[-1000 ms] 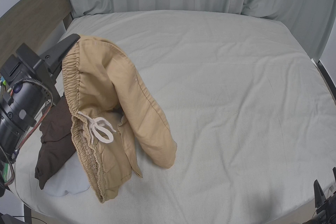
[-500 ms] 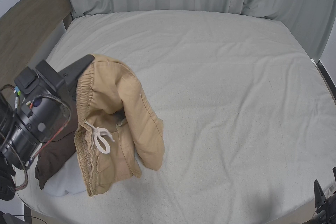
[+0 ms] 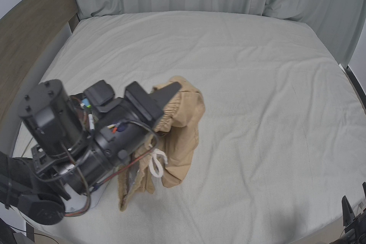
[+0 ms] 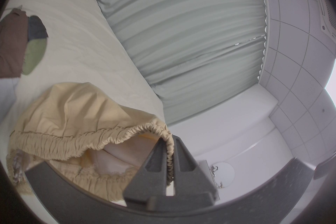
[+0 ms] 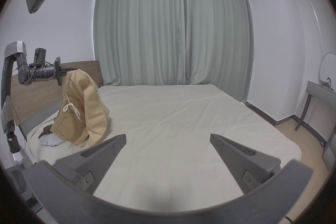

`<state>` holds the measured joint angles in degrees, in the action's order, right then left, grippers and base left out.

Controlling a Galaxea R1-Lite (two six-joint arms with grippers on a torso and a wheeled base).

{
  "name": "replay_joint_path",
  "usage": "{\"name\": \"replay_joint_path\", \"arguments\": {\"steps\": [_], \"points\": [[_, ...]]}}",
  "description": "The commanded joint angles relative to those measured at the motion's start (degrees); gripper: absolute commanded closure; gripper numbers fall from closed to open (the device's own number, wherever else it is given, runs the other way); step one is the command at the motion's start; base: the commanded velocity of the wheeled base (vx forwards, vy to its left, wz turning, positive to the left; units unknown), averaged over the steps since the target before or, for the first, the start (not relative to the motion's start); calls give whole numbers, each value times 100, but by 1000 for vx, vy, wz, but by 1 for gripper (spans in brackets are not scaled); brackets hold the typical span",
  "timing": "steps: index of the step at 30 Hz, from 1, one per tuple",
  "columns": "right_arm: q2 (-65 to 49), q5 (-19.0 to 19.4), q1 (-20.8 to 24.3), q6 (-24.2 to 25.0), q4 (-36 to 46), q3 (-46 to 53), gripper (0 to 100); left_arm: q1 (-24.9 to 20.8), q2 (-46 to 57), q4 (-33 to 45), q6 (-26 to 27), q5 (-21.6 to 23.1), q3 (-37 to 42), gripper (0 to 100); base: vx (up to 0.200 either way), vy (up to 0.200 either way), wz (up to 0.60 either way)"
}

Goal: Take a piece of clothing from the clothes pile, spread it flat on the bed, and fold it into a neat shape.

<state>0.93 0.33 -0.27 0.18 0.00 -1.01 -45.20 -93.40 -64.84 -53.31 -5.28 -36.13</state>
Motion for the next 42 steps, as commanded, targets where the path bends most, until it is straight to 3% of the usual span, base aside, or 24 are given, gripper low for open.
{"name": "replay_joint_path", "arguments": {"steps": [1,10,13,16,21,25,31,34,42], "points": [[-93,2,0,-1,0,101,0,-700,-1215,-134,-4,18,-764,100,0,0,0],[-93,2,0,-1,0,101,0,-1535,-1866,-2,-259,589,-2486,100,0,0,0],[-93,-7,-8,-1,9,101,0,-1799,-1453,279,-1006,721,-3049,100,0,0,0],[-93,2,-8,-1,9,101,0,-1729,-1303,349,-1243,748,-3093,100,0,0,0],[-93,2,-8,-1,9,101,0,-1087,-908,420,-1410,765,-3014,100,0,0,0],[-93,2,-8,-1,9,101,0,-481,-811,490,-1454,721,-2205,100,0,0,0],[-93,2,-8,-1,9,101,0,-138,-864,182,-857,739,-1071,100,0,0,0],[-93,2,-8,-1,0,101,0,135,-1136,-705,-259,765,-271,100,0,0,0],[-93,2,0,-1,0,101,0,723,-1743,-2437,541,950,897,100,0,0,0]]}}
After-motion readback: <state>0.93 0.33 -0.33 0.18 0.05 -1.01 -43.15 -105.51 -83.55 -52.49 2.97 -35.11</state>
